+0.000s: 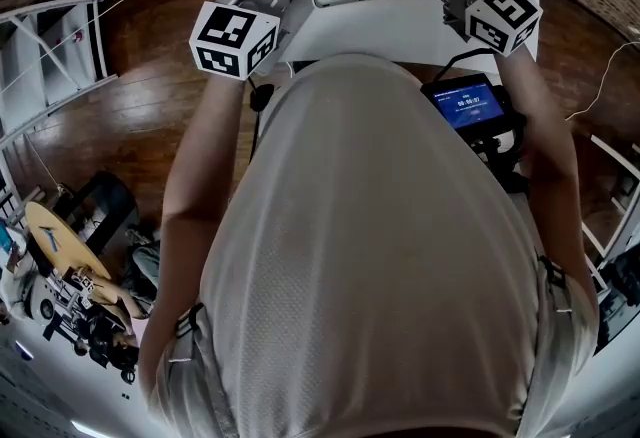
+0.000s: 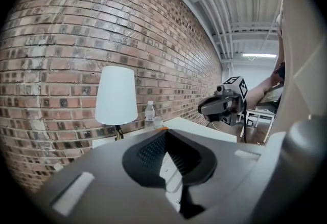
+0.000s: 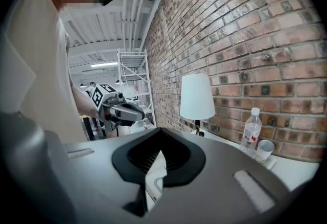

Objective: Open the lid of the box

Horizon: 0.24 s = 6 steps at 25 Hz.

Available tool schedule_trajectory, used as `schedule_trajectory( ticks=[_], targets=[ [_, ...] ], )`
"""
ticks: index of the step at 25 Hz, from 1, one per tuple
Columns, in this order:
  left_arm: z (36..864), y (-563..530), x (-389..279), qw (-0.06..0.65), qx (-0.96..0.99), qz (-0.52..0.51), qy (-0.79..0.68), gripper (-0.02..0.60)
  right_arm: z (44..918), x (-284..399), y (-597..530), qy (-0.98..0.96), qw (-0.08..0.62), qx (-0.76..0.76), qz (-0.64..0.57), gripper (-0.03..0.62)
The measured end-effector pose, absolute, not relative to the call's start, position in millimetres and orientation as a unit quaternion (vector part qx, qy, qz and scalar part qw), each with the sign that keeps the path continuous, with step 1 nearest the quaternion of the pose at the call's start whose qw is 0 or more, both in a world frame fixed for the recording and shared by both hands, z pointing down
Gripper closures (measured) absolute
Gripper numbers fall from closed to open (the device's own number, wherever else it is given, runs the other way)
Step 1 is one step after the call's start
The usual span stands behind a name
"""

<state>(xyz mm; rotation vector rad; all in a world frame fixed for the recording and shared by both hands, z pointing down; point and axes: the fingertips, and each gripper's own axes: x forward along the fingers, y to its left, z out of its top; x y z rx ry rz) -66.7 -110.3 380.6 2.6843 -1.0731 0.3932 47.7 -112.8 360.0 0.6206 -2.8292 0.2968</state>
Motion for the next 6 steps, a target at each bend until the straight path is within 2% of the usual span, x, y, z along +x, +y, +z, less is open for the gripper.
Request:
schedule_trajectory(
  ticks=[6],
  targets=[
    [376.1,-110.0,-68.8,0.109,0.914,0.133,-0.366,0.581,357.7,47.5,-111.5,-0.965,0.114,0.214,0.100,0.594]
  ],
)
